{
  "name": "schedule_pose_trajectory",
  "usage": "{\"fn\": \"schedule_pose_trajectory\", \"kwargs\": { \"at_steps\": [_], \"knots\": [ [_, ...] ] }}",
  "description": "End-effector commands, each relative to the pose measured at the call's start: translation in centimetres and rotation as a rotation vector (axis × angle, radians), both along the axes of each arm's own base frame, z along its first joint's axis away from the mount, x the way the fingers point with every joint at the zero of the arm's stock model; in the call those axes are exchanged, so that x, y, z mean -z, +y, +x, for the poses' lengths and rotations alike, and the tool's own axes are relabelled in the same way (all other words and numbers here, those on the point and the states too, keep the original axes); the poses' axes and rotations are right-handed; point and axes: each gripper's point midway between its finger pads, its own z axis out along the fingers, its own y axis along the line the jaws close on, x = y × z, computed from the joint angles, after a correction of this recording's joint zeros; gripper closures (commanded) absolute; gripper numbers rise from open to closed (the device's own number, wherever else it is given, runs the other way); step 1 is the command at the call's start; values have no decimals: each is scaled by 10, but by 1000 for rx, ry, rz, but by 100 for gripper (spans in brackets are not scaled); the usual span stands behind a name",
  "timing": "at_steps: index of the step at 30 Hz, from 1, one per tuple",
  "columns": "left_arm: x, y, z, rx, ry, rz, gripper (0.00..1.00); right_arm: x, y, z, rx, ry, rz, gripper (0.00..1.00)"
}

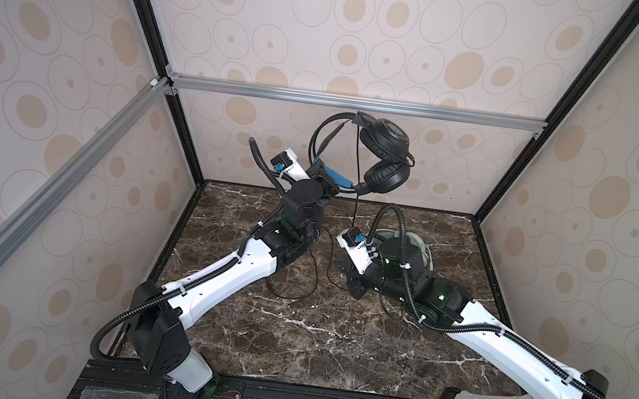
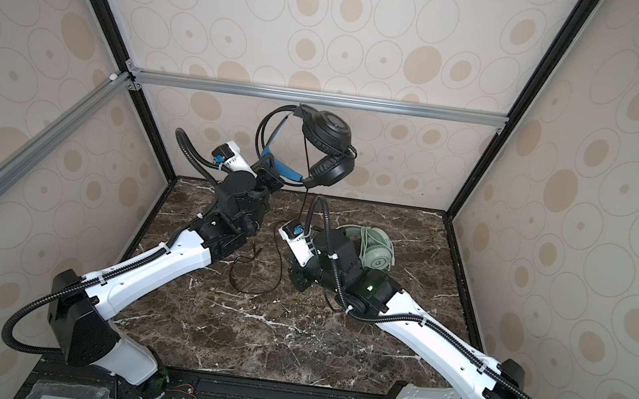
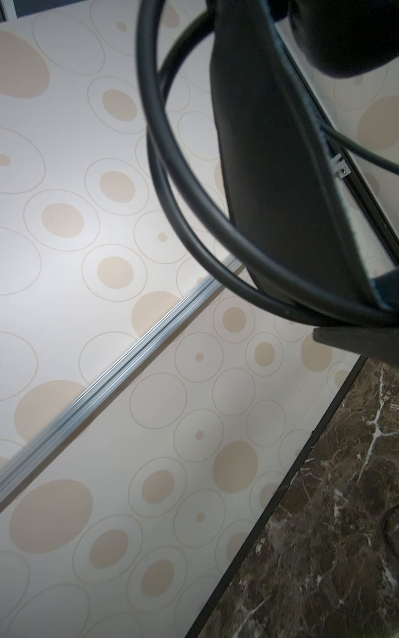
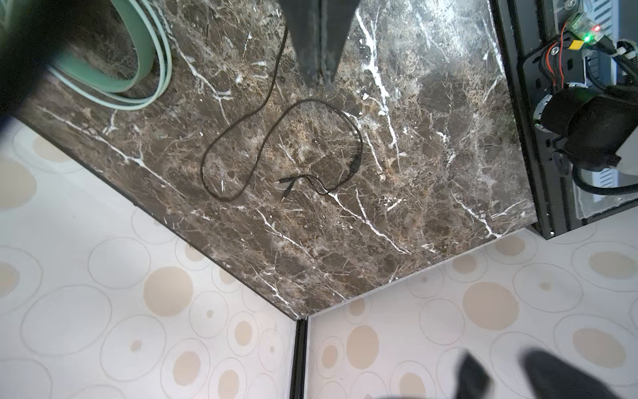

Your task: Wrap the headphones

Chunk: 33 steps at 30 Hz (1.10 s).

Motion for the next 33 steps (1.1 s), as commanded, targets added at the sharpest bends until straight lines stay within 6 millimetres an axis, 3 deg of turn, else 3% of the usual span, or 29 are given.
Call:
{"fn": "schedule_pose_trajectory", "kwargs": {
  "at_steps": [1,7,11,15,24,33],
  "knots": [
    [-9,9,-6,-69,-15,36,100,-22,-14,-5,6,-58,-53,100],
    [18,14,-10,-94,42,151,100,-53,-26,-4,33,-124,-60,100],
    [21,10,-15,-89,58,255,100,-68,-30,-2,32,-158,-105,100],
    [24,4,-22,-76,90,461,100,-77,-40,9,53,-203,-259,100],
    [31,0,-50,47,106,837,100,-83,-63,25,91,-305,-501,100],
    [71,-14,-73,300,210,1071,100,-75,-71,34,104,-367,-655,100]
  ]
}}
